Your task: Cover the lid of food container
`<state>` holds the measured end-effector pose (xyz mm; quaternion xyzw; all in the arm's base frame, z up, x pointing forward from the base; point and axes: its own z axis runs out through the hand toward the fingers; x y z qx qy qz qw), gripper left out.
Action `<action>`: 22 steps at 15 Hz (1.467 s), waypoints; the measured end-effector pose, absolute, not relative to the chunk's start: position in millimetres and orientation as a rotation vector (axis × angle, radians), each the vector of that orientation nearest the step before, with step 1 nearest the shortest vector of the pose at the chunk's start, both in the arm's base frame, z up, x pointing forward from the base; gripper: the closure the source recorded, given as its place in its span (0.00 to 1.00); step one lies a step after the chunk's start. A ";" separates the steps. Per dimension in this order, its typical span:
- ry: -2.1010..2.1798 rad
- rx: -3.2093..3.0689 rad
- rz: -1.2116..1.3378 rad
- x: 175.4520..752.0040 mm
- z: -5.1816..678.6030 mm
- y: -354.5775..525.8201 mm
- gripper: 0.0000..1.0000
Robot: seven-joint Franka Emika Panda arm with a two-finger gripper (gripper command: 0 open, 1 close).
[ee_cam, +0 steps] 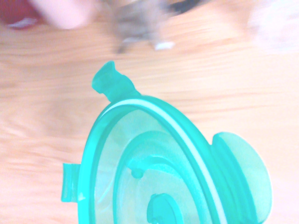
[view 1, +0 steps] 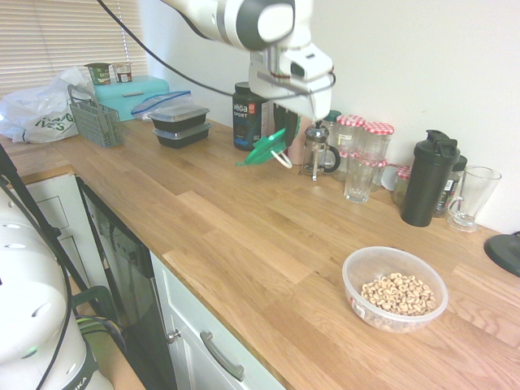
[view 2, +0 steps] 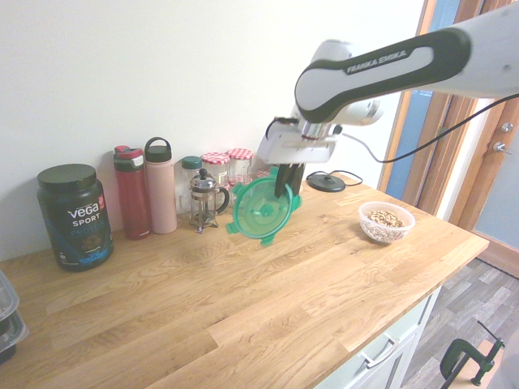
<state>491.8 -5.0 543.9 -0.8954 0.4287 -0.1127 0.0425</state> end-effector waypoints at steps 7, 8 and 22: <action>1.483 -3.194 -0.533 472.2 586.5 -45.0 1.00; 1.498 -3.255 -0.573 471.1 591.2 -50.2 1.00; 2.166 -3.910 -0.693 475.3 477.7 -172.5 1.00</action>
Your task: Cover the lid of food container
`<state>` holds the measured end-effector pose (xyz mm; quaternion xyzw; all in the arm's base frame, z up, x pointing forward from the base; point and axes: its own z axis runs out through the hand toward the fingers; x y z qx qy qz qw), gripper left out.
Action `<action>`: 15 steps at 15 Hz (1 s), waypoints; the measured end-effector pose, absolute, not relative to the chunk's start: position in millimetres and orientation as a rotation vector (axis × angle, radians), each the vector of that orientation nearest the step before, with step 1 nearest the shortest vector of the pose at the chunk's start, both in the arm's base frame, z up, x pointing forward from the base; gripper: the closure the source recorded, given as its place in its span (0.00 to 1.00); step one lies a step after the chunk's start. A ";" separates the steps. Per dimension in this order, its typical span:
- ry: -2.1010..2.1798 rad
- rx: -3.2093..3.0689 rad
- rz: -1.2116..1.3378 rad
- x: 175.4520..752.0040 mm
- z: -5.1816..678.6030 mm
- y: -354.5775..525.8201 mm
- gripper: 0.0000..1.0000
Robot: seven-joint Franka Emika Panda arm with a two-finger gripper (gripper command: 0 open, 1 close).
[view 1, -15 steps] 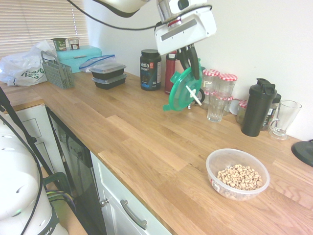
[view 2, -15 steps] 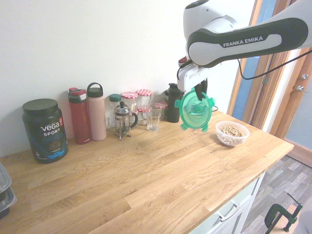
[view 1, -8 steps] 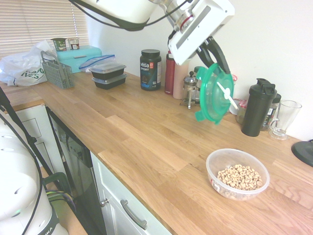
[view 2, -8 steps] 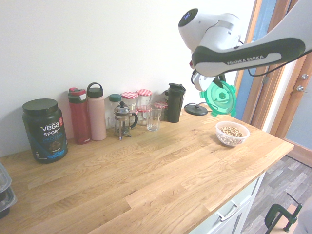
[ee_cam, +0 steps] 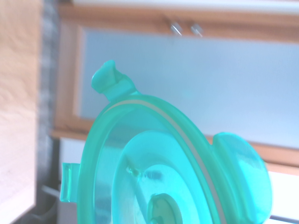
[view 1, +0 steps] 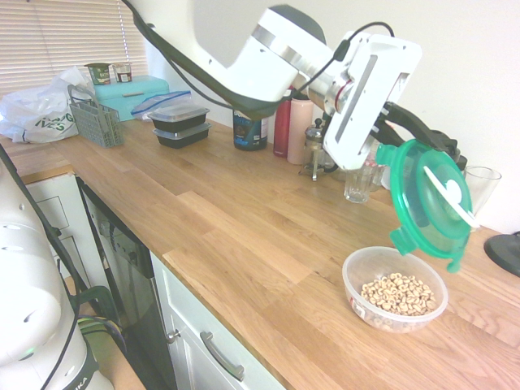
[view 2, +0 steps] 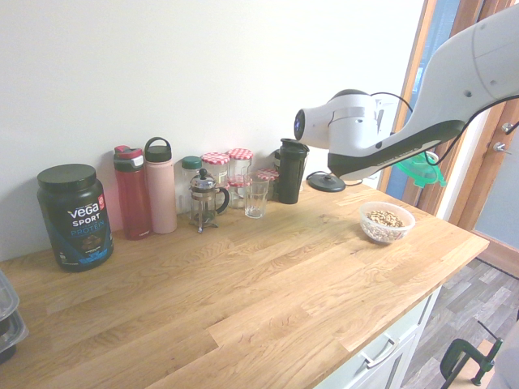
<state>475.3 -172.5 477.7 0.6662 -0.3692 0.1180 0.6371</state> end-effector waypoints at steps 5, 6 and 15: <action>-0.826 1.537 0.260 486.8 431.4 -185.5 1.00; -0.824 1.540 0.263 488.5 426.5 -184.4 1.00; -0.778 1.554 0.257 492.7 390.6 -166.3 1.00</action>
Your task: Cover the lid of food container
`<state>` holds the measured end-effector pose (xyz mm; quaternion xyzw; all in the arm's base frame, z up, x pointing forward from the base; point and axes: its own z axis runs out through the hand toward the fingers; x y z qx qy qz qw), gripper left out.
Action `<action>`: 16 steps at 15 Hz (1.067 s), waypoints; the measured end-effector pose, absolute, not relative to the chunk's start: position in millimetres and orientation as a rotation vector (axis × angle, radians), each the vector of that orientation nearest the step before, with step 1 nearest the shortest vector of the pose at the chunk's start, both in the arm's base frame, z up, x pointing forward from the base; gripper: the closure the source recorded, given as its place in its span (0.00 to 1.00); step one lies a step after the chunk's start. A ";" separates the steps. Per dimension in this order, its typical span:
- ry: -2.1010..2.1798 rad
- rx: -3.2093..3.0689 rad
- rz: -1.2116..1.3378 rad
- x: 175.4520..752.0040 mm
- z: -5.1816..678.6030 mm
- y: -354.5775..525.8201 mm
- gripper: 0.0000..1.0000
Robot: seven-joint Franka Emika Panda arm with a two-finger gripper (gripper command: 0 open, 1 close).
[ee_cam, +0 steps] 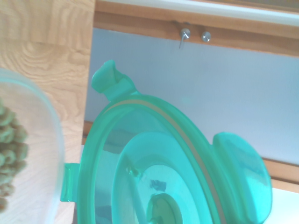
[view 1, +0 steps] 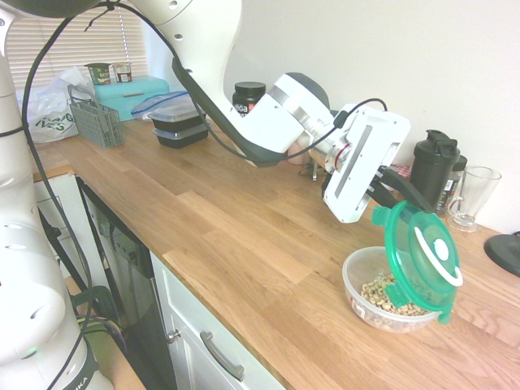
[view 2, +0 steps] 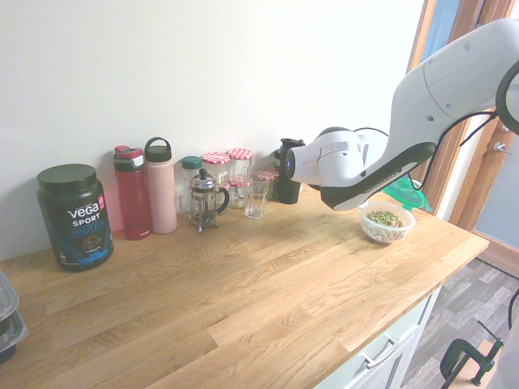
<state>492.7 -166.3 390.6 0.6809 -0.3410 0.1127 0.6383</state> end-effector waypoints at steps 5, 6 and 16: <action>-0.774 1.554 0.246 487.0 379.3 -164.9 1.00; -0.775 1.554 0.247 487.0 379.1 -164.7 1.00; -0.840 1.506 0.323 487.0 389.2 -151.7 1.00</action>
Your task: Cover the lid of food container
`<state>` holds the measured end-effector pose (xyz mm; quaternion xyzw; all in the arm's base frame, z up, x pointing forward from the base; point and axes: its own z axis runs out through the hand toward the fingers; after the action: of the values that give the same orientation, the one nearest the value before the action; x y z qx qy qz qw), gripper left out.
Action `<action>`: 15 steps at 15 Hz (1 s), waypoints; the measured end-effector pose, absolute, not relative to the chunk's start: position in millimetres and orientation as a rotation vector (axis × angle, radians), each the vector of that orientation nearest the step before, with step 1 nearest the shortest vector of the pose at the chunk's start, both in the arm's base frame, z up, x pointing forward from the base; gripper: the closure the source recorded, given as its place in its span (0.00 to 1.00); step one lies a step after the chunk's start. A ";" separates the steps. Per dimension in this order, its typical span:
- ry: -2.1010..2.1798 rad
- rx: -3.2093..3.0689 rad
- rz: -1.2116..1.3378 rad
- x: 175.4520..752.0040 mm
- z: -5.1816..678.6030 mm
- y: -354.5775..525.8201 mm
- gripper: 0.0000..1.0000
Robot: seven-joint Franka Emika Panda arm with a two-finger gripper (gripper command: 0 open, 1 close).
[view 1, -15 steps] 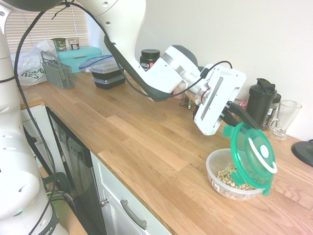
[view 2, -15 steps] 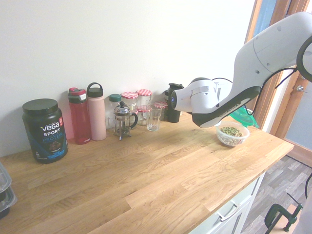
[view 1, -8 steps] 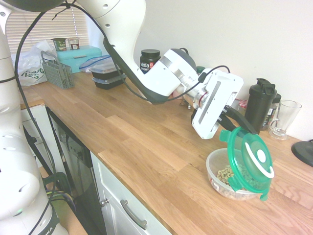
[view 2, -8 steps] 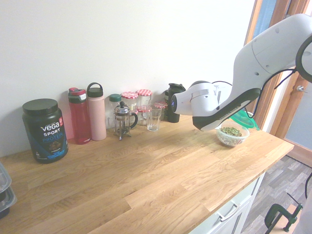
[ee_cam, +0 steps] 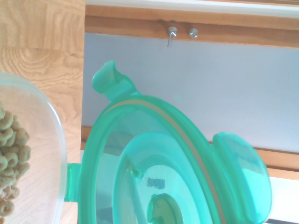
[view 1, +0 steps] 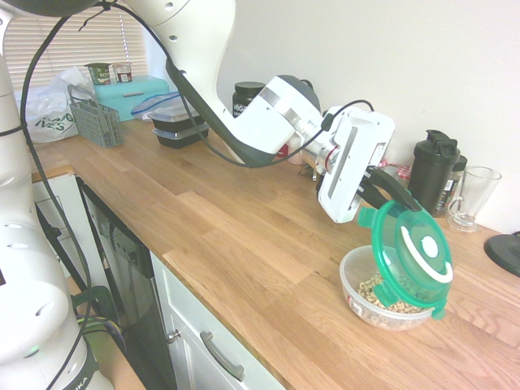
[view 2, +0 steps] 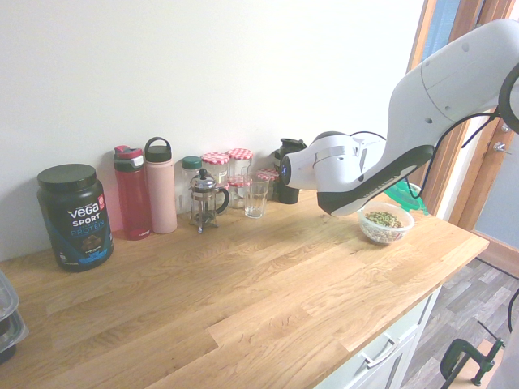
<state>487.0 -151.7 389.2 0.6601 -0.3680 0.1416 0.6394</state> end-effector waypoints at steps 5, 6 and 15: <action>-0.855 1.511 0.333 484.5 382.5 -145.9 0.00; -0.854 1.514 0.336 484.5 381.4 -144.7 0.00; -0.849 1.565 0.373 487.7 378.8 -139.6 0.00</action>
<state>487.7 -139.6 378.8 0.6789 -0.3685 0.1618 0.6141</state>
